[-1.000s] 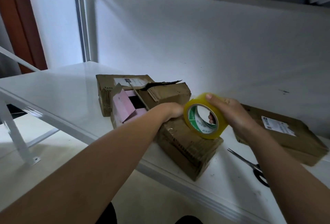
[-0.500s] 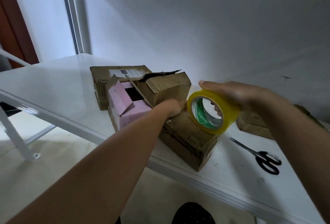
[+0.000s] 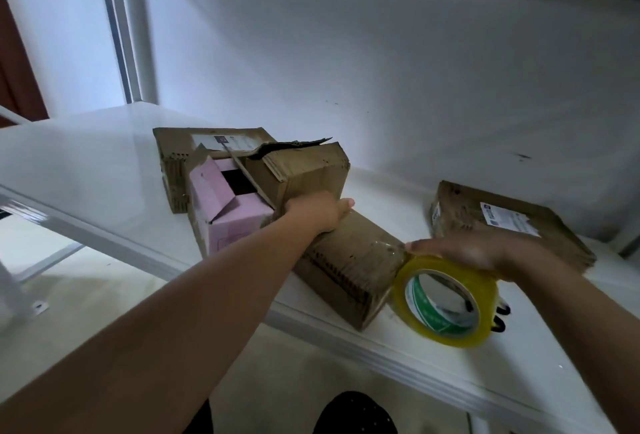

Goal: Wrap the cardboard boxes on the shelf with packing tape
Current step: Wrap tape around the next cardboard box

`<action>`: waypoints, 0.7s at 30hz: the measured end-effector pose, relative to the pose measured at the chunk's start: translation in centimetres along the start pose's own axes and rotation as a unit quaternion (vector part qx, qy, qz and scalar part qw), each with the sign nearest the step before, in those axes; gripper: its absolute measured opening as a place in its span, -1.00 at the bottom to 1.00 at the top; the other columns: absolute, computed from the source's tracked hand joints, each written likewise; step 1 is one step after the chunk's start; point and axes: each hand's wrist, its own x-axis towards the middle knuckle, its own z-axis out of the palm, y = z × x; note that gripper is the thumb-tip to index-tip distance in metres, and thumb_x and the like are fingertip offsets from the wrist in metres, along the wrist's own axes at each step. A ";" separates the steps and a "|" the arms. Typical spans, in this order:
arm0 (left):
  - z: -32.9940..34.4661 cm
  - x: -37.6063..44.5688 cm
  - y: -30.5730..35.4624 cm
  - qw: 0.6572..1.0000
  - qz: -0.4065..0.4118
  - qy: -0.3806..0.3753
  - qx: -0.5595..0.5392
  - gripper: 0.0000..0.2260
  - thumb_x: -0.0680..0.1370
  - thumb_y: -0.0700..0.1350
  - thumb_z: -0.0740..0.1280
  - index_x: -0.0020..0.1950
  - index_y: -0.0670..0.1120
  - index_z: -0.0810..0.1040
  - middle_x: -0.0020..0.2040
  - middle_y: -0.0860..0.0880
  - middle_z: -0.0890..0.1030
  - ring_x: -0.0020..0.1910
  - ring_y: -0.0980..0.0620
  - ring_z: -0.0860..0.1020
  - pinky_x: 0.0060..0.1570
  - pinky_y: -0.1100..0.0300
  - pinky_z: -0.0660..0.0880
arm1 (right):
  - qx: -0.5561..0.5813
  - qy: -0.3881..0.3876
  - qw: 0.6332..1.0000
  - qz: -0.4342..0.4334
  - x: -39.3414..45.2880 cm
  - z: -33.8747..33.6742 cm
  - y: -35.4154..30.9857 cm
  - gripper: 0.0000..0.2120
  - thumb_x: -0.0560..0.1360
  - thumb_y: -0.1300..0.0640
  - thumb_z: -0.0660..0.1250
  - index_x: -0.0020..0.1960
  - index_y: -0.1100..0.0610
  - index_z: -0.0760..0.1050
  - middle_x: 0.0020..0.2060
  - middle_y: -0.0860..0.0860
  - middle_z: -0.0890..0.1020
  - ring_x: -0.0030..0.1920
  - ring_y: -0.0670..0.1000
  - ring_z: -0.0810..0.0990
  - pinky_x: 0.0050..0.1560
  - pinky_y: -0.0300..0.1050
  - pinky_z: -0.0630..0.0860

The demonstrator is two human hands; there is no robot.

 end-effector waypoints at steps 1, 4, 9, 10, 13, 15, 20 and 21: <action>0.2 -0.2 0.4 0.997 0.017 0.038 0.071 -0.49 0.66 0.16 -0.04 0.30 -0.17 0.47 0.25 -0.20 0.50 0.19 -0.15 0.47 0.07 0.06 0.35 | -0.006 0.007 1.000 -0.007 0.1 0.1 0.2 -0.55 0.47 -0.33 0.17 0.09 -0.01 0.54 -0.06 0.01 0.62 -0.15 -0.02 0.60 -0.36 -0.29 0.49; 0.9 -1.0 2.6 0.962 0.051 0.104 0.248 -0.71 0.65 -0.06 0.05 0.29 -0.11 0.41 0.24 -0.13 0.49 0.19 -0.11 0.44 0.10 0.02 0.28 | 0.020 0.015 0.999 -0.031 0.3 0.6 0.8 -0.52 0.48 -0.29 0.18 0.15 0.03 0.58 0.01 0.07 0.65 -0.03 0.06 0.63 -0.11 -0.18 0.55; 3.1 -3.1 5.8 0.975 0.104 0.022 0.196 -0.51 0.61 0.02 0.10 0.50 -0.10 0.13 0.46 -0.17 0.22 0.47 -0.23 0.11 0.39 -0.22 0.01 | 0.124 -0.022 0.991 -0.039 -0.3 0.4 1.1 -0.52 0.37 -0.26 0.32 0.10 0.08 0.58 0.00 0.13 0.66 -0.02 0.11 0.64 -0.11 -0.09 0.59; 3.1 -3.3 5.9 0.982 0.102 -0.020 0.159 -0.45 0.61 0.13 0.04 0.54 -0.08 0.07 0.52 -0.17 0.14 0.51 -0.26 -0.03 0.41 -0.24 -0.07 | 0.143 -0.042 0.988 -0.050 -0.7 0.0 1.3 -0.49 0.31 -0.26 0.35 0.09 0.07 0.59 -0.01 0.14 0.67 -0.03 0.10 0.66 -0.12 -0.08 0.61; 1.0 -2.6 5.6 0.987 0.103 -0.121 -0.027 -0.29 0.55 0.38 -0.02 0.56 -0.03 0.10 0.54 -0.10 0.18 0.53 -0.20 0.05 0.45 -0.18 0.07 | 0.231 -0.056 0.961 -0.145 -1.9 -1.5 1.4 -0.60 0.22 -0.21 0.43 -0.08 0.01 0.70 -0.16 0.06 0.72 -0.21 0.02 0.70 -0.27 -0.14 0.60; -1.5 -2.1 5.0 0.942 0.084 -0.189 -0.263 -0.31 0.52 0.41 0.06 0.48 -0.01 0.29 0.31 -0.07 0.48 0.20 -0.05 0.49 0.25 0.03 0.41 | 0.325 -0.031 0.921 -0.213 -2.7 -2.5 0.6 -0.75 0.19 -0.10 0.51 -0.19 -0.01 0.71 -0.26 0.03 0.70 -0.32 -0.02 0.67 -0.32 -0.14 0.60; -4.9 -0.8 3.2 0.848 0.106 -0.224 -0.468 -0.51 0.56 0.25 0.18 0.17 -0.14 0.55 0.14 -0.18 0.62 0.10 -0.10 0.59 0.21 0.00 0.48 | 0.469 0.025 0.826 -0.310 -3.2 -3.8 -3.8 -0.73 0.32 -0.03 0.42 -0.08 0.11 0.61 -0.31 -0.02 0.67 -0.37 -0.09 0.63 -0.32 -0.19 0.58; -5.3 -1.0 3.3 0.867 0.109 -0.190 -0.448 -0.61 0.59 0.18 0.18 0.05 -0.13 0.57 0.02 -0.16 0.65 0.00 -0.08 0.60 0.13 0.05 0.51 | 0.460 0.055 0.832 -0.304 -3.1 -3.7 -4.7 -0.76 0.38 -0.03 0.39 -0.07 0.12 0.59 -0.32 -0.03 0.68 -0.38 -0.09 0.63 -0.32 -0.20 0.58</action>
